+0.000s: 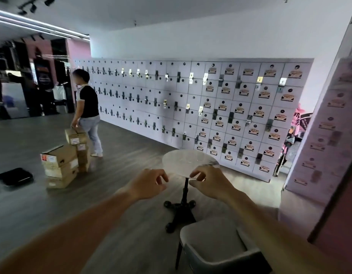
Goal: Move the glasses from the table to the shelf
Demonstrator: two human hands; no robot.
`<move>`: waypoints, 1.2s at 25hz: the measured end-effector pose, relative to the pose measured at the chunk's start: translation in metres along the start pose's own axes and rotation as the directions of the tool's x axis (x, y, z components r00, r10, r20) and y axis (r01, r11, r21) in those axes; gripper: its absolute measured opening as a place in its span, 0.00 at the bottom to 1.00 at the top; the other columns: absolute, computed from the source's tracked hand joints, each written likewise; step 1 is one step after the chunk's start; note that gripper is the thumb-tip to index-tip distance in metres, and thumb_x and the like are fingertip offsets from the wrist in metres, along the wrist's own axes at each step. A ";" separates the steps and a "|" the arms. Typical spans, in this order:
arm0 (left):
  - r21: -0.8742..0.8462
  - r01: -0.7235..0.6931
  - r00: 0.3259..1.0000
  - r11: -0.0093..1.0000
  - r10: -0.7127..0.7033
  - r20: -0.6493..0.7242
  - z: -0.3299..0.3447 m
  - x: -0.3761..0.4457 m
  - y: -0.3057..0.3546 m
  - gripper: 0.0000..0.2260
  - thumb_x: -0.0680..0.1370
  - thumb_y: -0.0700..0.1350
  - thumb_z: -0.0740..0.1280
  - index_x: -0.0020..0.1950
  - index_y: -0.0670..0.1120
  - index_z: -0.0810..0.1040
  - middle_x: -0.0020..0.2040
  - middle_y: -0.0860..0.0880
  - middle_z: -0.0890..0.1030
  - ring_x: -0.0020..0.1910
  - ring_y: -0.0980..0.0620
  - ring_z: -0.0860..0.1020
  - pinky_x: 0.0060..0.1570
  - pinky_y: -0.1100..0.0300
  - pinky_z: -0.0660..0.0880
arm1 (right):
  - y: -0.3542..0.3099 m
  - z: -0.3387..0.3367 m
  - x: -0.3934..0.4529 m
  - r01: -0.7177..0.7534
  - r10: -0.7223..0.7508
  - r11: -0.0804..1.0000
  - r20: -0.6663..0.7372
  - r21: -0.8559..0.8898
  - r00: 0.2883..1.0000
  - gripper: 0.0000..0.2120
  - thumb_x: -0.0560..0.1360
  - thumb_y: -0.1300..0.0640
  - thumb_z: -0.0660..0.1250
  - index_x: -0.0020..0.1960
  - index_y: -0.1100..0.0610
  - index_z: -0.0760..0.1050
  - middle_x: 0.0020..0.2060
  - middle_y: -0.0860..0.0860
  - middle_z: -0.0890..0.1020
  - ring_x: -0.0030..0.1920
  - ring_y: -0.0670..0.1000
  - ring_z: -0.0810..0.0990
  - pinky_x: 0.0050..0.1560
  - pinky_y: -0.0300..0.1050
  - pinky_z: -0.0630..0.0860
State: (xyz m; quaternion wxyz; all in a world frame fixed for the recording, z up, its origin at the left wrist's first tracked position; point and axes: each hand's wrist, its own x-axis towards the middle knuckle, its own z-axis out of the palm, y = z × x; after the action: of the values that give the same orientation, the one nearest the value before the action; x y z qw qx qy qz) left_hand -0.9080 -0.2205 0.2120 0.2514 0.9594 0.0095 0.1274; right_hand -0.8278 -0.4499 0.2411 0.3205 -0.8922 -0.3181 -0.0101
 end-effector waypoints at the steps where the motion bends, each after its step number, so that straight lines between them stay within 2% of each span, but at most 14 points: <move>1: -0.004 0.000 1.000 1.000 0.000 0.003 -0.001 0.020 -0.017 0.06 0.73 0.48 0.71 0.44 0.59 0.77 0.39 0.58 0.81 0.39 0.61 0.79 0.44 0.61 0.77 | 0.004 0.007 0.024 -0.003 0.003 1.000 -0.002 -0.007 1.000 0.08 0.68 0.43 0.72 0.47 0.42 0.80 0.38 0.42 0.82 0.41 0.43 0.81 0.44 0.41 0.79; 6: 0.018 -0.027 1.000 0.999 0.027 0.006 -0.023 0.135 -0.090 0.05 0.73 0.48 0.71 0.47 0.57 0.79 0.38 0.58 0.81 0.39 0.60 0.79 0.44 0.61 0.75 | 0.011 0.031 0.146 -0.081 0.080 0.996 -0.046 -0.031 0.996 0.06 0.68 0.44 0.72 0.44 0.40 0.78 0.37 0.42 0.82 0.39 0.42 0.81 0.42 0.43 0.78; 10: 0.043 -0.077 0.997 0.996 0.076 0.031 -0.033 0.212 -0.125 0.05 0.73 0.49 0.71 0.48 0.58 0.78 0.40 0.59 0.81 0.40 0.61 0.79 0.38 0.67 0.70 | 0.017 0.038 0.220 -0.121 0.117 0.992 -0.087 -0.047 0.989 0.06 0.70 0.45 0.72 0.46 0.42 0.79 0.38 0.42 0.82 0.39 0.43 0.81 0.38 0.40 0.75; 14: 0.028 -0.114 0.989 0.993 0.111 0.094 -0.030 0.285 -0.155 0.06 0.73 0.51 0.71 0.48 0.60 0.78 0.40 0.60 0.81 0.40 0.61 0.80 0.43 0.63 0.75 | 0.035 0.045 0.289 -0.160 0.153 0.985 -0.101 -0.067 0.983 0.08 0.71 0.46 0.73 0.49 0.44 0.80 0.40 0.43 0.82 0.40 0.42 0.80 0.38 0.38 0.73; 16: 0.016 -0.135 0.985 0.991 0.132 0.108 -0.024 0.322 -0.169 0.06 0.74 0.50 0.71 0.49 0.59 0.78 0.40 0.60 0.81 0.40 0.61 0.80 0.42 0.64 0.74 | 0.050 0.048 0.321 -0.174 0.167 0.983 -0.100 -0.066 0.981 0.08 0.72 0.47 0.73 0.50 0.46 0.80 0.39 0.43 0.82 0.40 0.42 0.80 0.37 0.37 0.73; 20: 0.012 -0.141 0.983 0.990 0.139 0.117 -0.012 0.384 -0.191 0.06 0.73 0.50 0.71 0.47 0.60 0.77 0.39 0.60 0.80 0.39 0.62 0.80 0.40 0.65 0.72 | 0.079 0.053 0.379 -0.190 0.182 0.979 -0.103 -0.074 0.978 0.08 0.72 0.48 0.73 0.50 0.47 0.81 0.41 0.45 0.83 0.40 0.44 0.81 0.43 0.42 0.79; 25: 0.020 -0.154 0.981 0.988 0.151 0.122 0.008 0.482 -0.218 0.06 0.74 0.50 0.71 0.49 0.58 0.79 0.38 0.61 0.79 0.40 0.61 0.80 0.39 0.66 0.71 | 0.127 0.051 0.470 -0.186 0.181 0.982 -0.137 -0.028 0.974 0.08 0.71 0.47 0.73 0.49 0.47 0.81 0.40 0.44 0.82 0.39 0.43 0.81 0.38 0.37 0.73; 30: 0.019 -0.136 0.978 0.990 0.131 0.160 0.034 0.588 -0.239 0.05 0.74 0.51 0.71 0.48 0.58 0.78 0.39 0.60 0.80 0.41 0.59 0.80 0.46 0.60 0.76 | 0.183 0.043 0.568 -0.168 0.160 0.985 -0.145 -0.043 0.976 0.10 0.71 0.50 0.73 0.51 0.51 0.82 0.40 0.44 0.81 0.40 0.42 0.80 0.37 0.33 0.71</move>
State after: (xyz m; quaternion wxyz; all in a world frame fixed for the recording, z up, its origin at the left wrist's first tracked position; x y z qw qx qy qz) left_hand -0.3193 0.0207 0.2084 0.2277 0.9686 -0.0732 0.0674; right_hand -0.2783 -0.2147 0.2296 0.3172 -0.9209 -0.2196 -0.0555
